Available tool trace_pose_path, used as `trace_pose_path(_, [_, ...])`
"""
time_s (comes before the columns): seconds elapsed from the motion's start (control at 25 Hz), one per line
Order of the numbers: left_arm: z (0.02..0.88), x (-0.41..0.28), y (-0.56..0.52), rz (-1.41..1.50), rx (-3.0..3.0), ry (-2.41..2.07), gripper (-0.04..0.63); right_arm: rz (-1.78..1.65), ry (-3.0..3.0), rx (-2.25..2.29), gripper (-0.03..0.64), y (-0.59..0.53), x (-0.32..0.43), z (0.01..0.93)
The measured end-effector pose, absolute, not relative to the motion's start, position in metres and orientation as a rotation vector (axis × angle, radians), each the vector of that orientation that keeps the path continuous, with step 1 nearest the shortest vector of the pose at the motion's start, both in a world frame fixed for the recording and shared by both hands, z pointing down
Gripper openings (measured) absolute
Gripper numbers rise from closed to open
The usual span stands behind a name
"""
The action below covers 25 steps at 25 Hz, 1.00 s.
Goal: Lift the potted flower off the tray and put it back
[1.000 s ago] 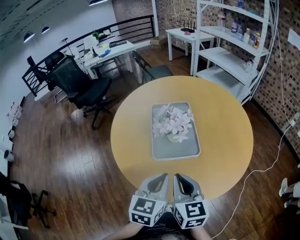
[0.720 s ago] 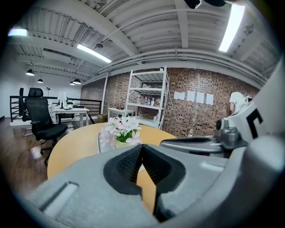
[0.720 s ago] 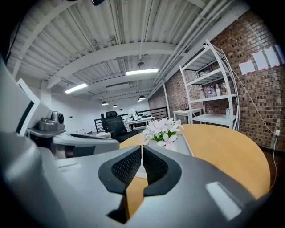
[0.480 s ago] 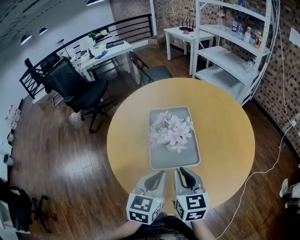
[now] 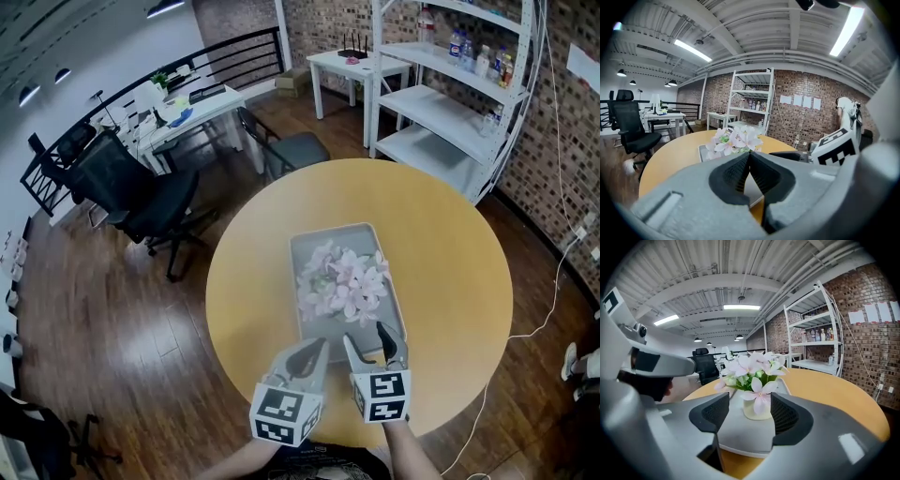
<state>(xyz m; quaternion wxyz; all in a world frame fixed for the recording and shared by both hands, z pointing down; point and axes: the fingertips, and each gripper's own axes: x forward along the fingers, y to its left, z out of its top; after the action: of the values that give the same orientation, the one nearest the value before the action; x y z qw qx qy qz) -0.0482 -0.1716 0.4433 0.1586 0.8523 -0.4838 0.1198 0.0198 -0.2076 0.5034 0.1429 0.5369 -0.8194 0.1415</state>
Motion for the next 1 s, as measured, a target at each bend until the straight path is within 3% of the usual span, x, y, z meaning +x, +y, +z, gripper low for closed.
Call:
trace_pose_path(0.36, [0.445,-0.068,-0.205,0.374,2.436,-1.37,0.005,0.461,-2.304,1.504,0.425,-0.257,0.013,0.542])
trace_pose_path(1.0, [0.461,-0.084,-0.23,0.417,2.418,-1.355,0.005,0.526,-2.259,1.447,0.528,-0.309,-0.01,0.588])
